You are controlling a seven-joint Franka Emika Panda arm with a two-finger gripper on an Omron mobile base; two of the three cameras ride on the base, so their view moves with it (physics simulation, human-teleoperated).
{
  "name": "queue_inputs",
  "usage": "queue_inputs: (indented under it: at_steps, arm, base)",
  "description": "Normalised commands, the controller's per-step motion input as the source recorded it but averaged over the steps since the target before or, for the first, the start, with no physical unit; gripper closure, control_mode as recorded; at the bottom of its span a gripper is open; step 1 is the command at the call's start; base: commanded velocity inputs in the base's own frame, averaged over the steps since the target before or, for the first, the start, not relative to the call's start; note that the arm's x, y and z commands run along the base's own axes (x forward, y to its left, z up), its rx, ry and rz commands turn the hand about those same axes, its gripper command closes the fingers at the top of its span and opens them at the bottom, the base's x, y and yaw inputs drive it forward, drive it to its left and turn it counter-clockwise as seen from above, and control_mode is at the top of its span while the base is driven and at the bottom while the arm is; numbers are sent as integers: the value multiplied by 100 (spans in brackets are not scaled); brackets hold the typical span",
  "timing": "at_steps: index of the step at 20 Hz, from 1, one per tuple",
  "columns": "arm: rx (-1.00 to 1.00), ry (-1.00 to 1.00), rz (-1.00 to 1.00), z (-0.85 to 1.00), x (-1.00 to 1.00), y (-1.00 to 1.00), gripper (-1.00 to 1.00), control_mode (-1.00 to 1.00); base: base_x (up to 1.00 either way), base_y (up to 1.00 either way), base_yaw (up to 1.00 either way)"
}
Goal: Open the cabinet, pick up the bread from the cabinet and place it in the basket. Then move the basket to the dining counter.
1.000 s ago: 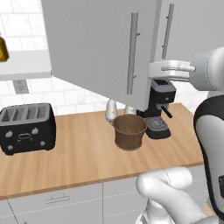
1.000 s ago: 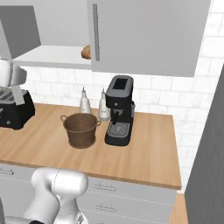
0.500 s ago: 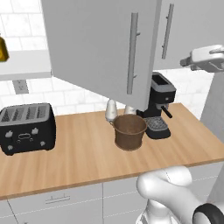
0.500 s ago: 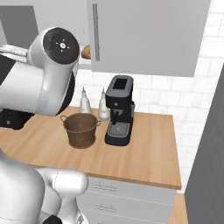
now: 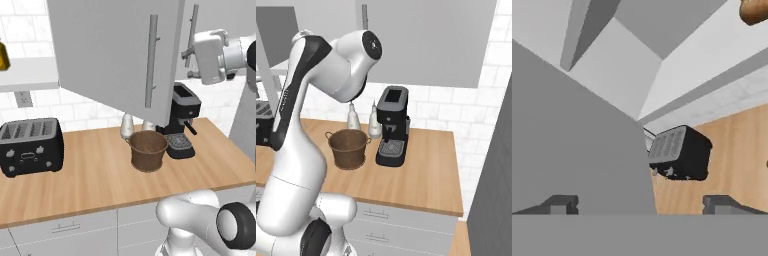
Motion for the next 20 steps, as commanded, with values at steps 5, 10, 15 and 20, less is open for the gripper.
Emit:
queue_inputs:
  at_steps: [5,10,15,20]
  arm:
    - [38,21,0,-18,75,56,-100,-100]
    - [25,12,0,-42,4,100,-100,-100]
    - [21,21,4,-3,-7,100,-100,-100]
    - [7,2,11,0,-99,100,-100,-100]
  base:
    - [0,0,0]
    - [0,0,0]
    - [0,0,0]
    - [0,0,0]
